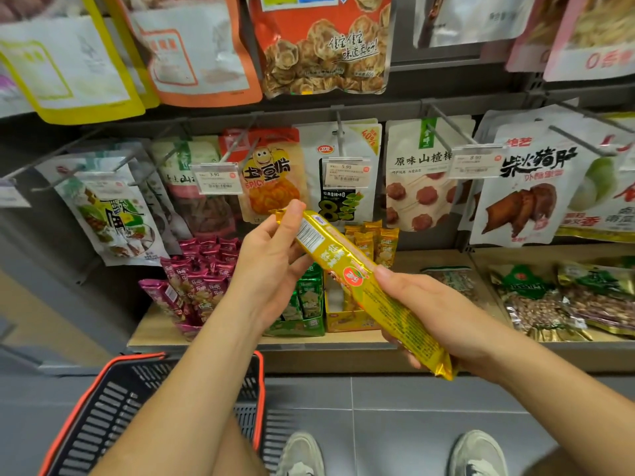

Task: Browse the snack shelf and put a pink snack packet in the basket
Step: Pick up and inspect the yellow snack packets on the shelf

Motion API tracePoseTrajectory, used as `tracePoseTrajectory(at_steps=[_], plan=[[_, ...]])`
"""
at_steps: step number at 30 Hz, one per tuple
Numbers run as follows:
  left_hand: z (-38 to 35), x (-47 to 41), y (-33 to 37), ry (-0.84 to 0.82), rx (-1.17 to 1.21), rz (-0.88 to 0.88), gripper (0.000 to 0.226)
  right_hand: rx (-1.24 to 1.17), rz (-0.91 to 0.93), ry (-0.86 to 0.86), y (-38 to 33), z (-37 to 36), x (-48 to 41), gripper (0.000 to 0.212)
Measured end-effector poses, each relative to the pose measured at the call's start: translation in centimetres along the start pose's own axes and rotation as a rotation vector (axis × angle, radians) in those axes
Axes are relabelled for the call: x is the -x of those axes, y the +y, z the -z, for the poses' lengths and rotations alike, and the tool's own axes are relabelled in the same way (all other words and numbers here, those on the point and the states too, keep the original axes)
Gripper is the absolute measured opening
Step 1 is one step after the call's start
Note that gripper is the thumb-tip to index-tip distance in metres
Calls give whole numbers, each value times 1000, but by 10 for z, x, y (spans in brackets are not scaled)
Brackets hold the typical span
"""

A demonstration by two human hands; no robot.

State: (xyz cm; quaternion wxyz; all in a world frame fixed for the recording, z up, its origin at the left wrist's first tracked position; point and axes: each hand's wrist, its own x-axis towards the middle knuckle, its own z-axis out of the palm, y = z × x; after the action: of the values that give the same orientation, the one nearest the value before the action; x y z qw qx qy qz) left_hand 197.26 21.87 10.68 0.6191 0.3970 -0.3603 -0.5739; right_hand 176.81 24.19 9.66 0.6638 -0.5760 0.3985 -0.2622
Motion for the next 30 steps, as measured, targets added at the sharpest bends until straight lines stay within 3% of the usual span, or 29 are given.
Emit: tracePoseTrajectory(at_steps=[6, 9, 11, 14, 21, 24, 26, 30], plan=[[-11, 6, -11, -151, -49, 123, 32, -67, 11, 36, 3, -5, -5, 56], [-10, 4, -11, -119, -157, 59, 30, 20, 42, 122, 6, -5, -8, 63], [-8, 4, -12, -96, -383, -20, 29, 127, 135, 194, 4, -1, -11, 55], [-13, 10, -20, -198, -711, -78, 31, 118, 260, 224, -2, 3, -13, 44], [-28, 14, -32, -300, -763, -59, 25, 87, 306, 383, 1, 8, -16, 20], [-27, 12, -35, -322, -898, -63, 43, -94, 314, 424, -3, 15, -15, 25], [-23, 11, -34, -356, -973, 23, 48, -235, 320, 447, -8, 25, -12, 25], [-12, 12, -26, -540, -993, 155, 34, -461, 316, 523, -17, 46, -4, 12]])
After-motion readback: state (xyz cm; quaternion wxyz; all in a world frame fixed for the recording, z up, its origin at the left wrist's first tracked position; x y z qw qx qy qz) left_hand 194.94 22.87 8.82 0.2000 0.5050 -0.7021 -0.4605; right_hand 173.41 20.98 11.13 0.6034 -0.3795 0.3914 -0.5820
